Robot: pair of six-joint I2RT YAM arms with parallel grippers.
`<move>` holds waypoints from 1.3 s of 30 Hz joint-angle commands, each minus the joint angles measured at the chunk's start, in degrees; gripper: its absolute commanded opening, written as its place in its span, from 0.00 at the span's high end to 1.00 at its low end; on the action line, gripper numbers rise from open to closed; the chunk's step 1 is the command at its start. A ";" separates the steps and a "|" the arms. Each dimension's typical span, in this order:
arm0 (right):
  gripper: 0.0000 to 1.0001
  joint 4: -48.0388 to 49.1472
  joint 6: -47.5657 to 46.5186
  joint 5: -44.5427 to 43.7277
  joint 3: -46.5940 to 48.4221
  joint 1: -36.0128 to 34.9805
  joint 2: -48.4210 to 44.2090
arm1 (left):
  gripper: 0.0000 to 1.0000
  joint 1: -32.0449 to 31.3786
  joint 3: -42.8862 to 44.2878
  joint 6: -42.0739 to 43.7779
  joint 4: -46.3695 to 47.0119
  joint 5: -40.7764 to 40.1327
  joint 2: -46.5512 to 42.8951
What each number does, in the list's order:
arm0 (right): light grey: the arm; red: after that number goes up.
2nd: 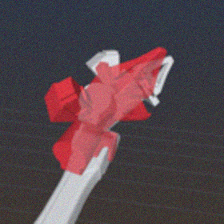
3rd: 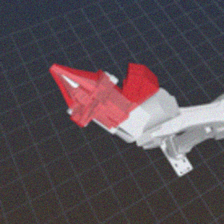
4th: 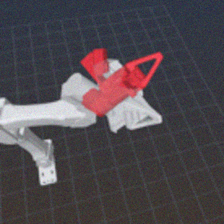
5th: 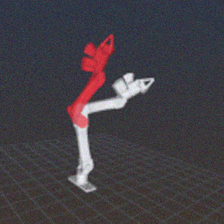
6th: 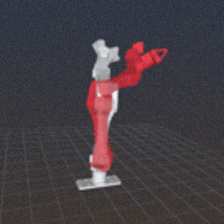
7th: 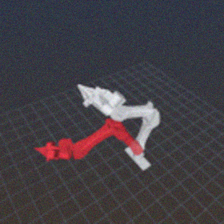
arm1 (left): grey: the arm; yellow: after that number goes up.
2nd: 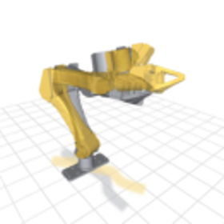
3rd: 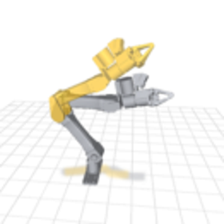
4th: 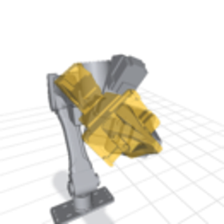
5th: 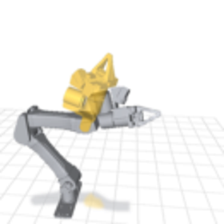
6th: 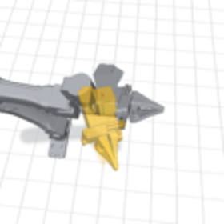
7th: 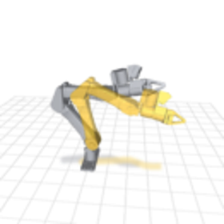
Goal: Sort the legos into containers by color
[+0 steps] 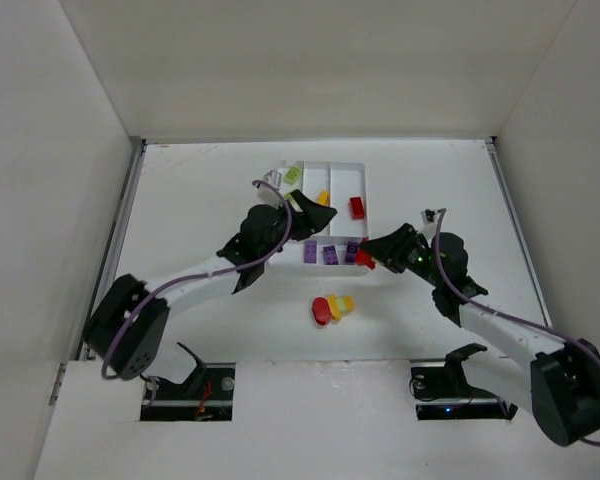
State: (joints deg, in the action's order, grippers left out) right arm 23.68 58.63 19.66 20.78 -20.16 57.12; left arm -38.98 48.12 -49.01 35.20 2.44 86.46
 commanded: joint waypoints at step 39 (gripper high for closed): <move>0.64 47.59 29.08 7.06 13.24 -15.65 34.54 | 0.42 -1.58 -28.25 -14.18 20.17 5.91 -24.14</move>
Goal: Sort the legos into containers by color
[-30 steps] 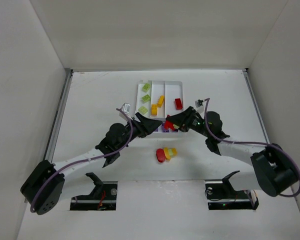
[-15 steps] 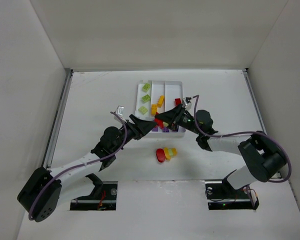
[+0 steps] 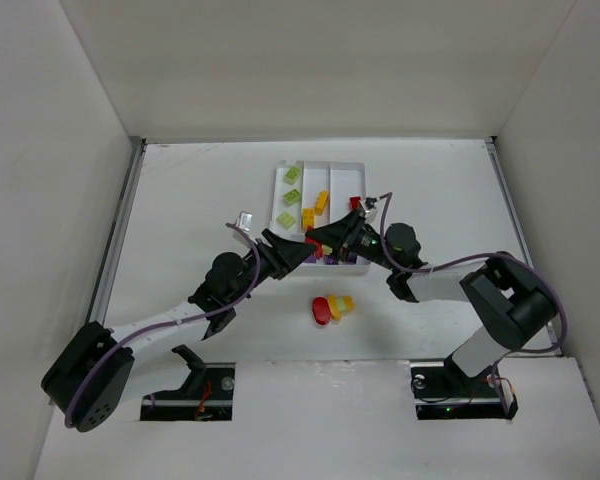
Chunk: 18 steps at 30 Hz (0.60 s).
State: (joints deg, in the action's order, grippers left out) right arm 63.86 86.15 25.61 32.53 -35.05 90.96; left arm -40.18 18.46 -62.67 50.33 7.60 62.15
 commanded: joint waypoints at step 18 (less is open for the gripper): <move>0.64 10.32 3.59 1.82 1.13 -2.35 3.52 | 0.53 -0.20 2.37 -0.43 7.94 0.05 2.71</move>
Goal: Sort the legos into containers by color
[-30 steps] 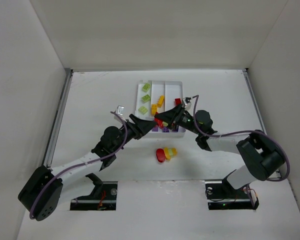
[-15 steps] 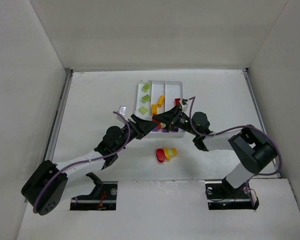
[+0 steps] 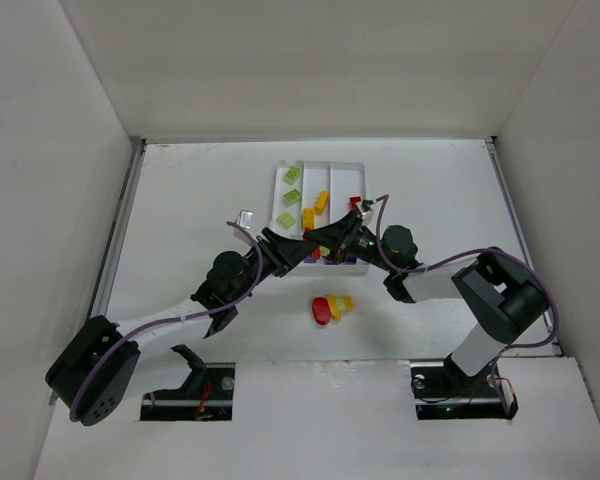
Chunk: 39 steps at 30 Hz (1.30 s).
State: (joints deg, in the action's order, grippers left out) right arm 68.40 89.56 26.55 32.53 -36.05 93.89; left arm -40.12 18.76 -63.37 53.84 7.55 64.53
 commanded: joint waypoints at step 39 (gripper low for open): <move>0.22 -1.42 -10.36 0.44 -2.65 2.09 -8.28 | 0.76 0.70 -4.96 -9.65 4.51 -9.04 -9.51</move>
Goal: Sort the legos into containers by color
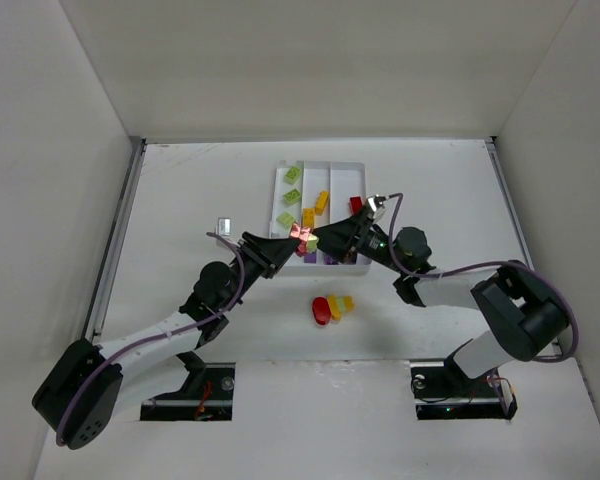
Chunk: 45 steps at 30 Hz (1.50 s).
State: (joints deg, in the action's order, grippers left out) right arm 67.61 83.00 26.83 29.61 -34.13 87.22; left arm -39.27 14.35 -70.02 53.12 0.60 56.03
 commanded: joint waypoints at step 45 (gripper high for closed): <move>0.68 -7.14 -8.12 1.29 1.51 2.71 -4.61 | 0.80 11.09 -5.12 -12.16 5.59 3.70 -4.44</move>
State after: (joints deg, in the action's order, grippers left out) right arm 59.48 76.58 27.86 30.92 -32.01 83.40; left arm -29.39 10.02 -83.00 57.43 4.03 53.15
